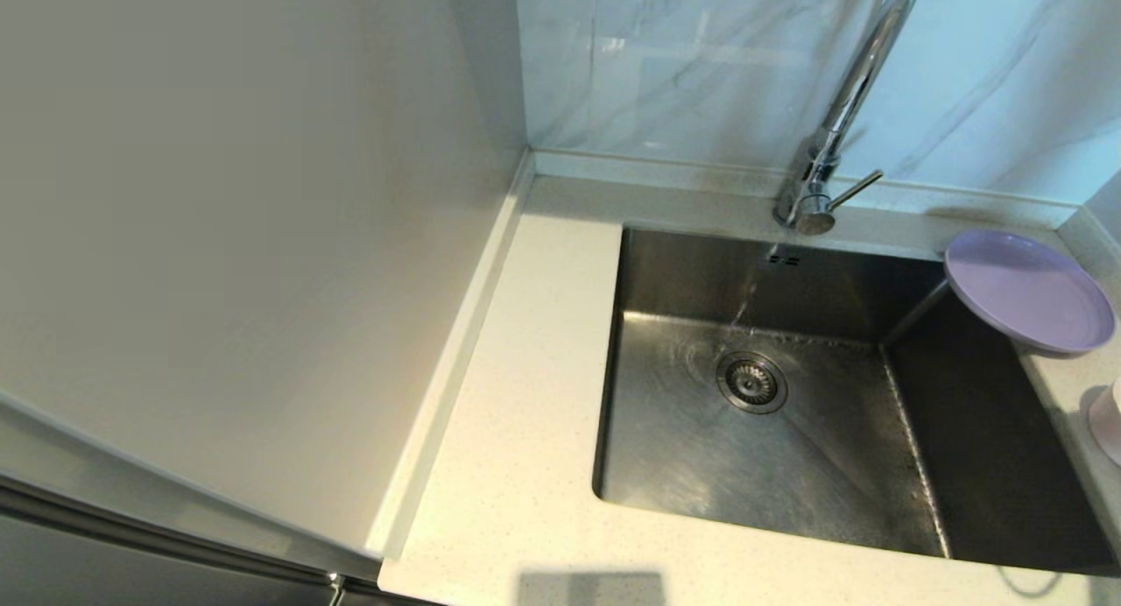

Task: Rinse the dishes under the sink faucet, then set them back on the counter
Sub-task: Pick up the bowl

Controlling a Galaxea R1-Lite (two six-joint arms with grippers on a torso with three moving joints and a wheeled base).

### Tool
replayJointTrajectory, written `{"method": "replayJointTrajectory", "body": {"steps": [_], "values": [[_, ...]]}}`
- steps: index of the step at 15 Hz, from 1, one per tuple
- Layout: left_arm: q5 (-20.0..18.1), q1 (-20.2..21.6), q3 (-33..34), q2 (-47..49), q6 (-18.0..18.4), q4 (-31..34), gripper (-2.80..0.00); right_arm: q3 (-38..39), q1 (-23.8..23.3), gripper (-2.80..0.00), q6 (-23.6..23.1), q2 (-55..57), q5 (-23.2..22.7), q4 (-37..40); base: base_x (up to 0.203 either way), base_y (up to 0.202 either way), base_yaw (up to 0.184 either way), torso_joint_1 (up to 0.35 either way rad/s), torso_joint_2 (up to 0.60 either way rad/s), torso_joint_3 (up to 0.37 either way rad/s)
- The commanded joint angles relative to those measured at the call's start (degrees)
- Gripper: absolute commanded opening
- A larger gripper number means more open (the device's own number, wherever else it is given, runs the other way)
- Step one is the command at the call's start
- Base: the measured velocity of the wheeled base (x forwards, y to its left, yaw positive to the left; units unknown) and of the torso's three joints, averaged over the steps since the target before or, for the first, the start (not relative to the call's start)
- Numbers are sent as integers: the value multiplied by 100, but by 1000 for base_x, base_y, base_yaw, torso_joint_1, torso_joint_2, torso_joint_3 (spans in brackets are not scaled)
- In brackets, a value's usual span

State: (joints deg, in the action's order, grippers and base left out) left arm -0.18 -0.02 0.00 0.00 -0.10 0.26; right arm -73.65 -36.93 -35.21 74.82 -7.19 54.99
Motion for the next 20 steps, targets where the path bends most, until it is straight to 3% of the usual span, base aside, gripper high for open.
{"method": "replayJointTrajectory", "body": {"steps": [1, 2, 3, 7, 11, 20], "values": [[0, 2, 0, 0, 1, 0, -280, -114, 27, -280, -21, 212, 7, 16, 0, 0, 0, 0, 0, 0], [0, 2, 0, 0, 1, 0, -280, -77, 27, -25, -26, 235, 7, -64, 0, 0, 0, 0, 0, 0], [0, 2, 0, 0, 1, 0, -280, -53, 27, 0, -30, 242, 7, -91, 0, 0, 0, 0, 0, 0], [0, 2, 0, 0, 1, 0, -280, -118, 33, 0, -24, 363, 1, -346, 0, 0, 0, 0, 0, 0], [0, 2, 0, 0, 1, 0, -280, 71, 32, 0, -11, 672, 0, -1583, 0, 0, 0, 0, 0, 0], [-1, 2, 0, 0, 1, 0, -280, -63, 64, 0, -30, 1546, 11, -1869, 0, 0, 0, 0, 0, 0]]}}
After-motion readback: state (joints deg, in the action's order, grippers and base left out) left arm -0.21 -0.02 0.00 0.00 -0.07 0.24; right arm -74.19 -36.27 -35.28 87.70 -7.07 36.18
